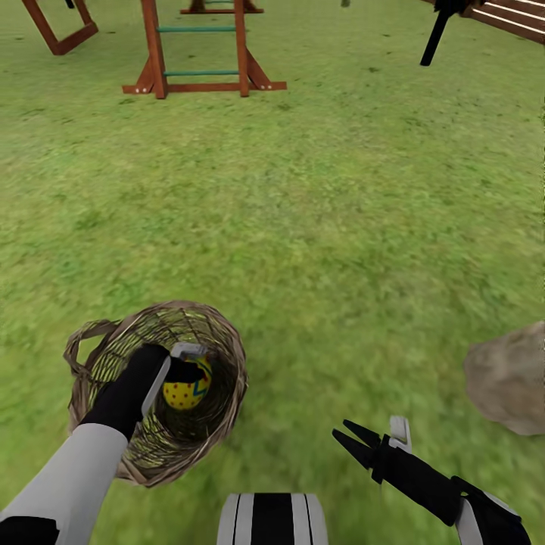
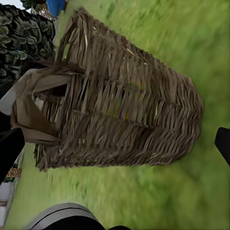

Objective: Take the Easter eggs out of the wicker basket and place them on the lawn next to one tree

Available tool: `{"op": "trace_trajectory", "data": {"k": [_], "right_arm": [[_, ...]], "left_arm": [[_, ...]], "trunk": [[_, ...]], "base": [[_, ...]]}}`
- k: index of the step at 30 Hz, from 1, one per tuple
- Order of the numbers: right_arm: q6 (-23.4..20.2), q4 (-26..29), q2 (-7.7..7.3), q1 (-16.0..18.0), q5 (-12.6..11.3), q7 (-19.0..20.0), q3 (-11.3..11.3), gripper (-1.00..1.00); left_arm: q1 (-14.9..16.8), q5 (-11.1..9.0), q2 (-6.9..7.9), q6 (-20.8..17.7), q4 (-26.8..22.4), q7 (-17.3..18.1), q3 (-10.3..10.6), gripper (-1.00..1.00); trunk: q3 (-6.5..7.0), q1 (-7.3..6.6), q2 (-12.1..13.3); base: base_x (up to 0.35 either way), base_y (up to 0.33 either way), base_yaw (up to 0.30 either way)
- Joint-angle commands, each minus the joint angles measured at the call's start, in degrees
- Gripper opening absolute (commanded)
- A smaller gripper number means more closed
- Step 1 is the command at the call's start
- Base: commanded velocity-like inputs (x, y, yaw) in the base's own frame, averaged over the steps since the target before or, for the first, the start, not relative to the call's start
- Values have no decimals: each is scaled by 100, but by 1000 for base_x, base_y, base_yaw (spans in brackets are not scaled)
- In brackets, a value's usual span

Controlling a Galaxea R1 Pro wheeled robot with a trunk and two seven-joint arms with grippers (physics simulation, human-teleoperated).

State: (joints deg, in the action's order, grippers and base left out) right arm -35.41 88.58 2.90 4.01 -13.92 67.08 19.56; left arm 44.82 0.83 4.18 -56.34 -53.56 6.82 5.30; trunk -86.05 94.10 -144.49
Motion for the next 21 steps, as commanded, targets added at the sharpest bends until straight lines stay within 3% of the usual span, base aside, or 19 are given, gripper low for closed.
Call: {"op": "trace_trajectory", "data": {"k": [1,5,21], "right_arm": [[-45,1,5,3,-14,15,8,100],[-46,1,6,3,-14,15,5,100],[-52,1,9,3,19,12,4,100]], "left_arm": [[3,11,9,-141,-5,21,14,-100],[8,10,13,-366,-5,23,20,-100],[2,6,5,-366,-80,16,23,-100]], "trunk": [[19,-3,0],[108,-14,6],[463,-55,27]], "base": [[0,0,0],[0,0,0],[-86,0,0]]}}
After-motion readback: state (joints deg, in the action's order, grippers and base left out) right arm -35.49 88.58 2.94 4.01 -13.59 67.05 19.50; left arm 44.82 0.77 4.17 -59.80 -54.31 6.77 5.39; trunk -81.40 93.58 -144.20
